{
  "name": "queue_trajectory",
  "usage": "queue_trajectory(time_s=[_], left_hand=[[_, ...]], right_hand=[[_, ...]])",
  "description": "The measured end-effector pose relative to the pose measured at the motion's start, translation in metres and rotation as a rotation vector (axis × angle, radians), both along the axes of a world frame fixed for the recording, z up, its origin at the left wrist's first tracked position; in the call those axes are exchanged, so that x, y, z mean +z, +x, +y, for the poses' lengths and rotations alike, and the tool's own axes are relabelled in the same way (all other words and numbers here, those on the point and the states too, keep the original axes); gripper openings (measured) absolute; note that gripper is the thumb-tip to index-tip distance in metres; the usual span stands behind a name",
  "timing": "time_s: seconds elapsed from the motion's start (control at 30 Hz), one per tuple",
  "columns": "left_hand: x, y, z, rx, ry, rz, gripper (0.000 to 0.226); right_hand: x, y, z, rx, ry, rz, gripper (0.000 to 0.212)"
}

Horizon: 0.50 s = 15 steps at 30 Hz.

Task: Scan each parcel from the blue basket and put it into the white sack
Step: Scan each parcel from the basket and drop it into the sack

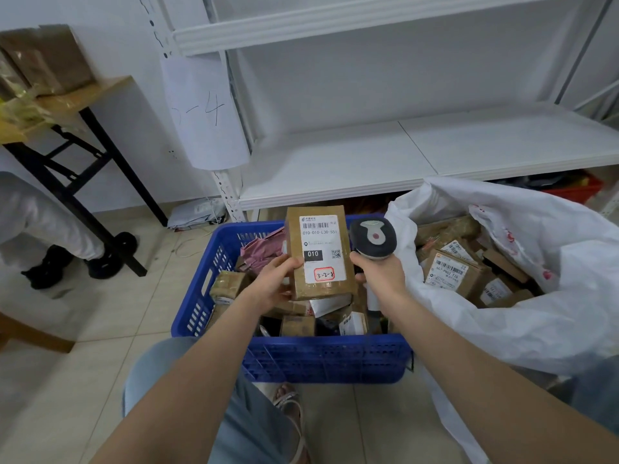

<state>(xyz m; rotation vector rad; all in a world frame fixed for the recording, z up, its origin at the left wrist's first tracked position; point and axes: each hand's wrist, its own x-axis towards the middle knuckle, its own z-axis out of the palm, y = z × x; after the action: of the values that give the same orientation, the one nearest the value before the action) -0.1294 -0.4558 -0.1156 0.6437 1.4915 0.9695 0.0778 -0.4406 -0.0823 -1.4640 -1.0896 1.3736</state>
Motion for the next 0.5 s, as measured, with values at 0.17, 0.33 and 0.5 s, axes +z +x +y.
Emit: queue_trajectory(time_s=[0.17,0.33,0.5], left_hand=[[-0.02,0.006,0.001,0.073,0.039,0.05,0.081],[-0.03,0.012,0.001,0.081,0.061,0.033,0.082],[-0.033,0.015,-0.001,0.078,0.048,0.035,0.078]], right_hand=[[0.011,0.002,-0.024,0.112,-0.084,-0.004,0.01],[0.007,-0.001,-0.044,0.119,-0.109,0.016,0.007],[0.007,0.0,-0.049,0.154,-0.164,0.016,0.011]])
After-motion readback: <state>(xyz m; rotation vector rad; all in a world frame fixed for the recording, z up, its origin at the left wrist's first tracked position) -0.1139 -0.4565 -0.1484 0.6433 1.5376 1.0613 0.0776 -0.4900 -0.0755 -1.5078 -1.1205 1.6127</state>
